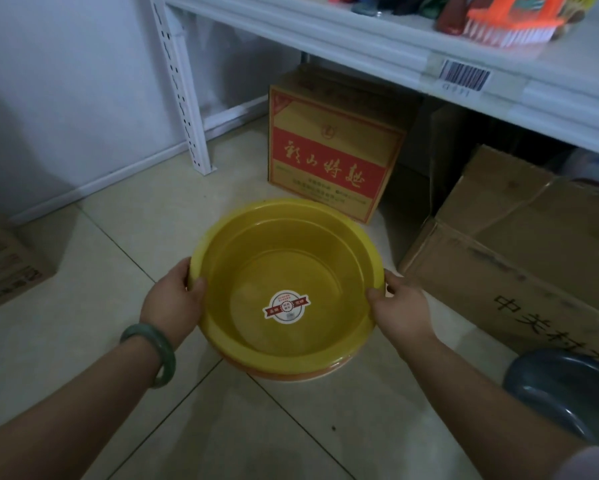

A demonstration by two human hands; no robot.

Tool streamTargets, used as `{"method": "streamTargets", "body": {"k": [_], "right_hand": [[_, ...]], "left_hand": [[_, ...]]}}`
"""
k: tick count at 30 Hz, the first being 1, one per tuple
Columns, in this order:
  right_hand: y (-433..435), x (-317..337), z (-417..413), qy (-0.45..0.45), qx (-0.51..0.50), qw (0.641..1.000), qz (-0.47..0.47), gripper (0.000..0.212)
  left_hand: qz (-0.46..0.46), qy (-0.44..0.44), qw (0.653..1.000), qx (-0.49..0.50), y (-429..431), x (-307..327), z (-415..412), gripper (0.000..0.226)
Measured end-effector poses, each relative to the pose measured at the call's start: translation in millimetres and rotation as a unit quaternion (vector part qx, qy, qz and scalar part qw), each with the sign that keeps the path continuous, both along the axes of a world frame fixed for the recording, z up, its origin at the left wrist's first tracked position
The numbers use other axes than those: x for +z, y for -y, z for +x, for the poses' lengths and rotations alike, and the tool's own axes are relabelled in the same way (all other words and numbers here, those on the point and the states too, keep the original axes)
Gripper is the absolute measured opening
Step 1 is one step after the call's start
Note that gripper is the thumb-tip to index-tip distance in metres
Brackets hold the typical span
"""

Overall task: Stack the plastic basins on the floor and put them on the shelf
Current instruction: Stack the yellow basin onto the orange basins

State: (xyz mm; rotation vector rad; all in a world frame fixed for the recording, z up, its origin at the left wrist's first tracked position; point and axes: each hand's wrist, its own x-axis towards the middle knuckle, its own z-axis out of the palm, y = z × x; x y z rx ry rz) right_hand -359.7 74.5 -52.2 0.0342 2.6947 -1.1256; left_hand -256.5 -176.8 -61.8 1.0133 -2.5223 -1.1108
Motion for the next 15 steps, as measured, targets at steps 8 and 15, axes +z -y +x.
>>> {"method": "streamTargets", "body": {"k": [8,15], "right_hand": [[1,-13,-4,0.103,-0.021,0.992,-0.071,0.063],[-1,-16,-14,0.192,-0.085,0.954,-0.214,0.066]], "left_hand": [[-0.002,0.055,0.998,-0.02,3,-18,-5,0.04],[0.196,-0.011,0.98,0.03,5,-7,-7,0.044]]}}
